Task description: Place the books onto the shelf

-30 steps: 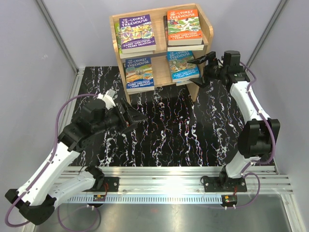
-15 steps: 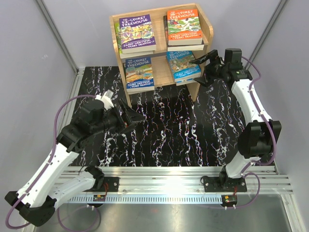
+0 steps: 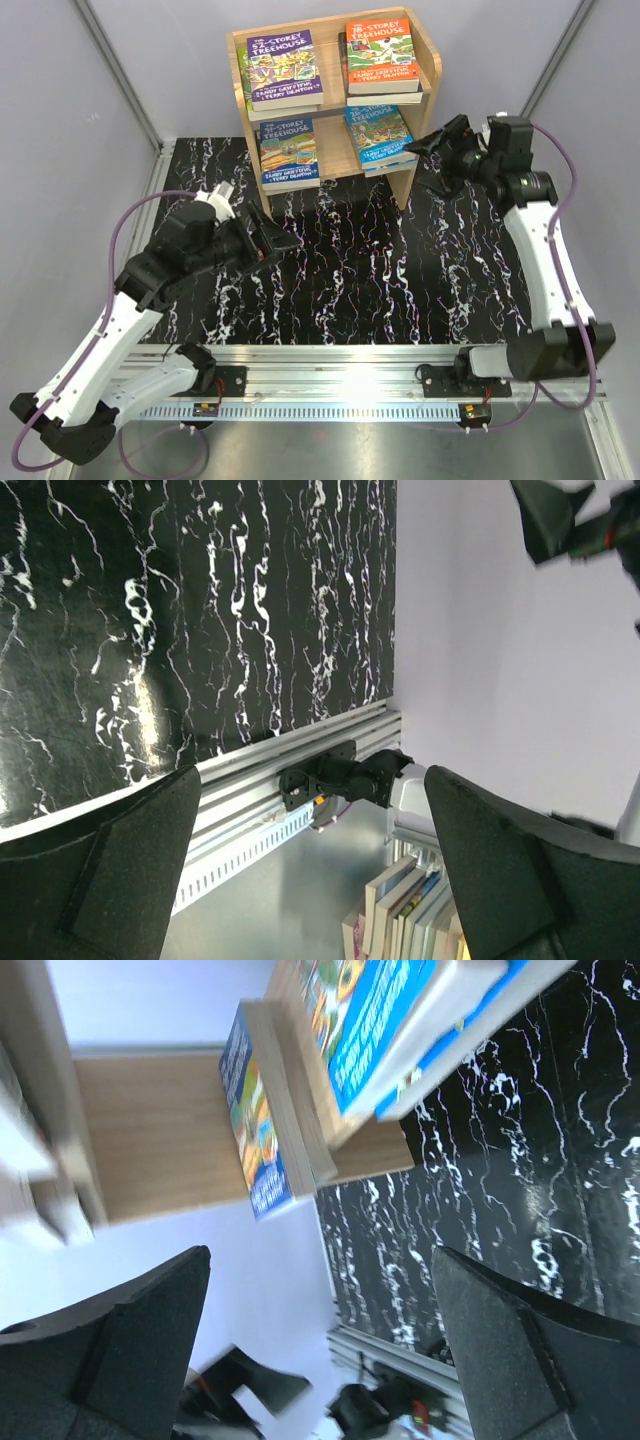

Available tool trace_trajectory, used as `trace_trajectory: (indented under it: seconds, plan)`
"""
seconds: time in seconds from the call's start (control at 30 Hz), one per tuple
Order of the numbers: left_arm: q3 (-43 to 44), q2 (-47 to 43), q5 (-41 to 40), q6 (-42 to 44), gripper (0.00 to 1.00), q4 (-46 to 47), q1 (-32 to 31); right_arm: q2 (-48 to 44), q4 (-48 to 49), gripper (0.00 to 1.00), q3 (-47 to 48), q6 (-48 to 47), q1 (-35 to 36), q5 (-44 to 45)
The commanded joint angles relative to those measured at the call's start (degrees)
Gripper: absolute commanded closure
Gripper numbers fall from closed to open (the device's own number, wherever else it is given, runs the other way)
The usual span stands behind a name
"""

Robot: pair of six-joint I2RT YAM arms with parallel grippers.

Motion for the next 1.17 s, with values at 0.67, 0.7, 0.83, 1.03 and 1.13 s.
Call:
trace_trajectory:
  seconds: [0.67,0.7,0.83,1.03,1.13]
  plan:
    - [-10.95,-20.54,-48.57,43.88,0.01,17.84,1.24,-50.91,-21.02,0.0,-16.34,-21.75,0.1,12.15]
    - [-12.8,-21.77,-49.54,45.82,0.01,22.13,1.24,-50.91,-21.99,0.0,-16.33,-21.83,0.1,11.89]
    - [-16.41,-23.37,-56.3,50.75,0.01,25.43,1.24,-51.53,-22.61,0.0,-16.51,-21.92,0.1,11.44]
    - [-23.0,-21.17,-64.29,56.02,0.01,31.92,1.42,-51.53,-21.74,0.0,-17.3,-23.06,0.1,9.78]
    - [-28.79,-21.08,-61.52,61.62,0.01,41.13,2.38,-50.21,-22.79,0.0,-16.6,-23.15,0.1,10.38]
